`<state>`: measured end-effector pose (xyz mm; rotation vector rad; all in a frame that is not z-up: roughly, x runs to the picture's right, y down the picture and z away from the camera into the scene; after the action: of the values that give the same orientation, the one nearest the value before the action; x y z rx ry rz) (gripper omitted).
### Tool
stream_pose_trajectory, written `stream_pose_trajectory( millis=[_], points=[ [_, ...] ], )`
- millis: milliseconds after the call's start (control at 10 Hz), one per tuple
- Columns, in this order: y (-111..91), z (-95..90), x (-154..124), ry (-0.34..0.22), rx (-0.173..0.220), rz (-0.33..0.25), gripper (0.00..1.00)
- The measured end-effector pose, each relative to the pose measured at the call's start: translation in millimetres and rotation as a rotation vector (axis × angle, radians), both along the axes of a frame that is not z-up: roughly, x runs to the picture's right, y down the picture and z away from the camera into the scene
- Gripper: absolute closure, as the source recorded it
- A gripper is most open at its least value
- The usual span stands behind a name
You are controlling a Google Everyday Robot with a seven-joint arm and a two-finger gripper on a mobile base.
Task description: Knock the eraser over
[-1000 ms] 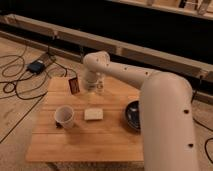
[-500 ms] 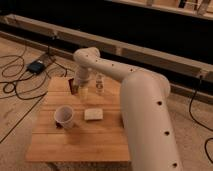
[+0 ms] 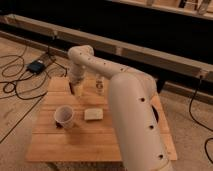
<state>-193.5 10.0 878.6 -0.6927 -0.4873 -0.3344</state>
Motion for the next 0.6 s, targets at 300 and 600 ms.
stream_pose_trajectory(
  millis=[300, 600],
  points=[
    [-8.1, 7.8, -5.8, -0.004, 0.021, 0.011, 0.2],
    [-10.7, 10.7, -2.8, 0.001, 0.029, 0.024, 0.2]
  ],
)
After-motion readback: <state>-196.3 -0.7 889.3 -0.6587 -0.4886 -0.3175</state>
